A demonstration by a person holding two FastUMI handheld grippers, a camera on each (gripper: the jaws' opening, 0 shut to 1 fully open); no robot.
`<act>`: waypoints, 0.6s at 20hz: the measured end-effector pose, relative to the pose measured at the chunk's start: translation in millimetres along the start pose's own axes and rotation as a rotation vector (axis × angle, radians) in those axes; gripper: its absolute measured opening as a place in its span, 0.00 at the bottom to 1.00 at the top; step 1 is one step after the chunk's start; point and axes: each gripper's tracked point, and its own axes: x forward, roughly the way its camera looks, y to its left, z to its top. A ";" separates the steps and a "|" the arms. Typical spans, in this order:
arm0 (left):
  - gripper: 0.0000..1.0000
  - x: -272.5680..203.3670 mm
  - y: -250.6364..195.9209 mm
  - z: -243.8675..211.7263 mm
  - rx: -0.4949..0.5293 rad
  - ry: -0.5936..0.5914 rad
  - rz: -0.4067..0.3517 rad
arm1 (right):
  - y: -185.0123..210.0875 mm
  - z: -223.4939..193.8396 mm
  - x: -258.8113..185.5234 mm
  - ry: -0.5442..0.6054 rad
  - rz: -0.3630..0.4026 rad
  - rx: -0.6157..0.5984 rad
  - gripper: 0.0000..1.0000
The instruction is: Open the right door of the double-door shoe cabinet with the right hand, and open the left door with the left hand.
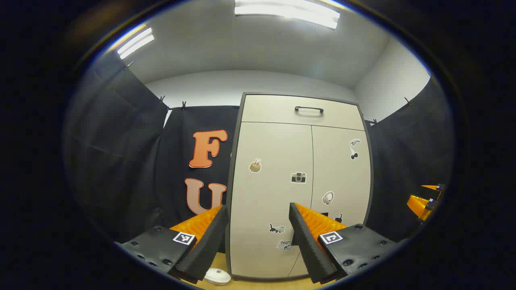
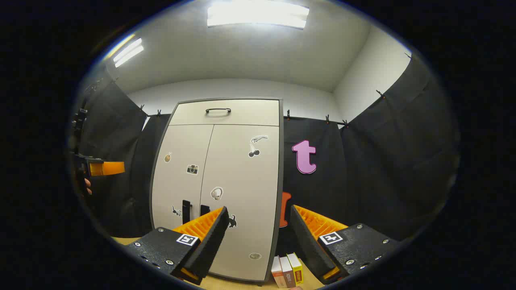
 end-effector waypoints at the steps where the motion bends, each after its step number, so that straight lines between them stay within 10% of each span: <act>1: 0.96 -1.7 3.5 -2.1 0.017 0.002 0.024 | -4.4 1.6 -1.3 -0.006 0.003 0.006 0.93; 12: 0.96 -22.9 -34.0 -3.1 0.067 0.011 0.105 | -47.7 -20.6 -12.1 0.031 0.034 -0.043 0.94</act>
